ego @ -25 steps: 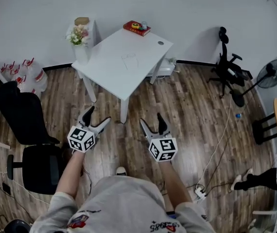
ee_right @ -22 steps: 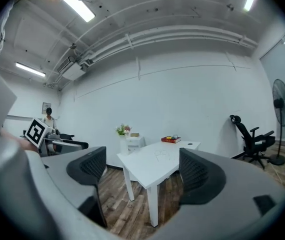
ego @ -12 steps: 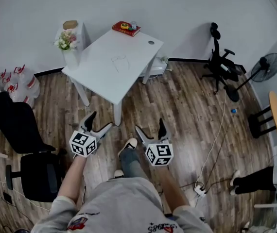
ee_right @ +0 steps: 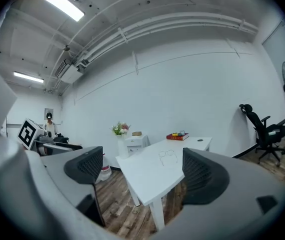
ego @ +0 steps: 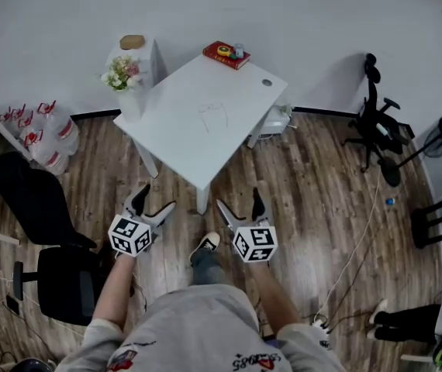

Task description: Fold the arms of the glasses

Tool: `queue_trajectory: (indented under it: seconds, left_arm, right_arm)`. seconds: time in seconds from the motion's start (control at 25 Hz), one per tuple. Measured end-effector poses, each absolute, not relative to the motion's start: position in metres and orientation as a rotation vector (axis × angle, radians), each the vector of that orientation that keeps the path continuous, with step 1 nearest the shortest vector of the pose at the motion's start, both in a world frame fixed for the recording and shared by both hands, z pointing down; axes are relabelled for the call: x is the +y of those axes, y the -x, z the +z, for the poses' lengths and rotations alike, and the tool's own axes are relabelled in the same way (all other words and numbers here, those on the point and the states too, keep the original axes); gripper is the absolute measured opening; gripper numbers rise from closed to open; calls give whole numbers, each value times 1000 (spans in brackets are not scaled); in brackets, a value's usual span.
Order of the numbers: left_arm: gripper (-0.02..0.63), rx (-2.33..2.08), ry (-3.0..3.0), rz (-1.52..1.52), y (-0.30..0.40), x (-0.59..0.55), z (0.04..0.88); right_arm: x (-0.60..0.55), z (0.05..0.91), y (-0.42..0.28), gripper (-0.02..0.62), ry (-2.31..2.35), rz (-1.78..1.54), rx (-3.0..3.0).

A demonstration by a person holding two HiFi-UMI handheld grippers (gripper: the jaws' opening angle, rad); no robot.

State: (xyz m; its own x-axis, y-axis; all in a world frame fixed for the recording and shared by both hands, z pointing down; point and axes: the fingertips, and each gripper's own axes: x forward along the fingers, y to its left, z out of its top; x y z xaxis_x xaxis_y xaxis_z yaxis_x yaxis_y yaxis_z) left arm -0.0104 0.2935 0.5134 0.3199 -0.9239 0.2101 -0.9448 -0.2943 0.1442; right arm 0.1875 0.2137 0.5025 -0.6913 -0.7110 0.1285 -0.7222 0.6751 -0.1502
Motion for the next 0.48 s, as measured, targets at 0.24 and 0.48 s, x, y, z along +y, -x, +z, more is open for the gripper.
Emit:
queue_trajectory:
  seconds: [0.24, 0.48]
  left_arm:
    - [383, -1755, -2275, 123, 54, 213, 502]
    - [383, -1705, -2287, 214, 70, 133, 491]
  right_arm:
    - [121, 511, -151, 486, -1141, 366, -2855]
    - [19, 521, -124, 469, -1082, 449, -2865]
